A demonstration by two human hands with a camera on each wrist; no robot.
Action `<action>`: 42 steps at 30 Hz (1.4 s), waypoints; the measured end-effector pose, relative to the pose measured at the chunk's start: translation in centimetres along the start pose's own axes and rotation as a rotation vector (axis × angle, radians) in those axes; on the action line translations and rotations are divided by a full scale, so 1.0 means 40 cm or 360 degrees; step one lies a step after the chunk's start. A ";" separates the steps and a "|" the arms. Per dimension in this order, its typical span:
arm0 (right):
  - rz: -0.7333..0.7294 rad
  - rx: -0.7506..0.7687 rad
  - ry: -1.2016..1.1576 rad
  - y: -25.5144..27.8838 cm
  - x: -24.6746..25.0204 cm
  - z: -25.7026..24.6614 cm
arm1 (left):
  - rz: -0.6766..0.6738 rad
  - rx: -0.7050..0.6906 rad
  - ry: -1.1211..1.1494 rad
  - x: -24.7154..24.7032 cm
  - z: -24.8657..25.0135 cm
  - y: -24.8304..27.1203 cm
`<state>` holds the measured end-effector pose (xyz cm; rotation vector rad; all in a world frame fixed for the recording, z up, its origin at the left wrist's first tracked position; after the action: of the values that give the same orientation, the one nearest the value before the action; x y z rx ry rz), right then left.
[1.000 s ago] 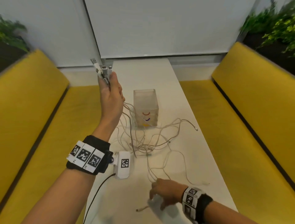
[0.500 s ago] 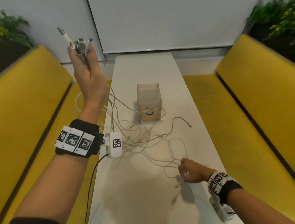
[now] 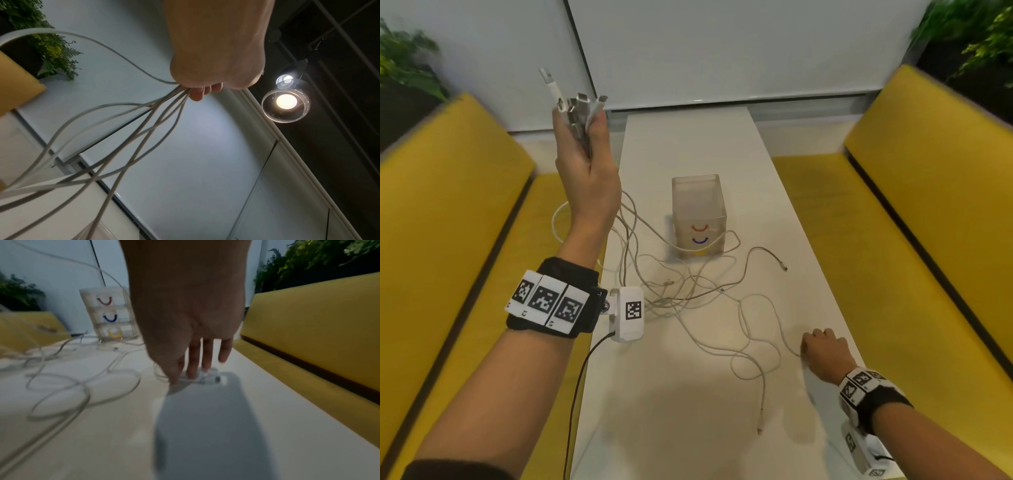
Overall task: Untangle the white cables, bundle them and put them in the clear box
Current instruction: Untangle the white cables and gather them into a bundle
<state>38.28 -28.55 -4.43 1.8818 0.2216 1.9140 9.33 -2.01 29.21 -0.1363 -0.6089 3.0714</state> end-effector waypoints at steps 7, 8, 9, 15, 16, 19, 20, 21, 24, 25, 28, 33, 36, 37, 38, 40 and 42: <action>0.1007 -0.0349 -0.1790 -0.022 0.253 0.061 | -0.0160 0.0024 -0.0092 -0.031 -0.018 0.038; 0.1173 -0.0352 -0.1900 -0.018 0.308 0.068 | -0.0168 0.0036 -0.0104 -0.036 -0.018 0.043; 0.1311 -0.0318 -0.2004 -0.012 0.359 0.072 | -0.0180 0.0053 -0.0117 -0.042 -0.018 0.046; 0.1446 0.0268 -0.2223 0.024 0.603 0.000 | -0.0545 0.0172 -0.0301 -0.098 -0.027 0.087; 0.1418 0.0378 -0.2204 0.030 0.634 -0.020 | -0.0650 0.0212 -0.0325 -0.112 -0.029 0.100; 0.1273 0.0651 -0.2137 0.036 0.706 -0.077 | -0.1003 0.0308 -0.0404 -0.158 -0.040 0.146; 0.1213 0.0725 -0.2119 0.037 0.727 -0.093 | -0.1096 0.0289 -0.0428 -0.173 -0.047 0.158; 0.1152 0.0795 -0.2110 0.039 0.747 -0.109 | -0.1151 0.0260 -0.0444 -0.183 -0.054 0.167; 0.1012 0.0967 -0.2090 0.046 0.800 -0.144 | -0.1206 0.0236 -0.0485 -0.199 -0.061 0.179; 0.1005 0.0992 -0.2071 0.050 0.815 -0.151 | -0.1223 0.0255 -0.0487 -0.201 -0.060 0.179; 0.1052 0.0973 -0.2009 0.053 0.842 -0.165 | -0.1305 0.0318 -0.0430 -0.198 -0.047 0.170; 0.1108 0.0909 -0.2149 0.027 0.821 -0.197 | -0.1389 0.0422 -0.0410 -0.182 -0.037 0.142; 0.0710 0.0975 -0.2636 0.008 0.777 -0.248 | -0.1319 0.0431 -0.0353 -0.175 -0.041 0.135; 0.0607 0.1033 -0.2660 0.004 0.762 -0.261 | -0.1255 0.0417 -0.0333 -0.172 -0.040 0.131; 0.0573 0.1089 -0.2589 0.002 0.748 -0.269 | -0.1178 0.0426 -0.0286 -0.168 -0.040 0.124; 0.0554 0.1196 -0.2402 -0.002 0.723 -0.277 | -0.0996 0.0482 -0.0160 -0.152 -0.036 0.102; 0.0481 0.1220 -0.2346 0.001 0.704 -0.273 | -0.0777 0.0507 -0.0041 -0.125 -0.028 0.067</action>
<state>28.32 -14.73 20.50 3.3846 0.1787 0.0624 14.42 -4.20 27.56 0.0491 -0.1168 2.6461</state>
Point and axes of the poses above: each hand's wrist, its own y-axis away from the middle knuckle, its own x-axis out of the back of the hand, z = x × y, the point moved 3 cm from there along -y, towards the middle knuckle, and after that the axes turned 12 degrees about x, right-handed, at the moved point
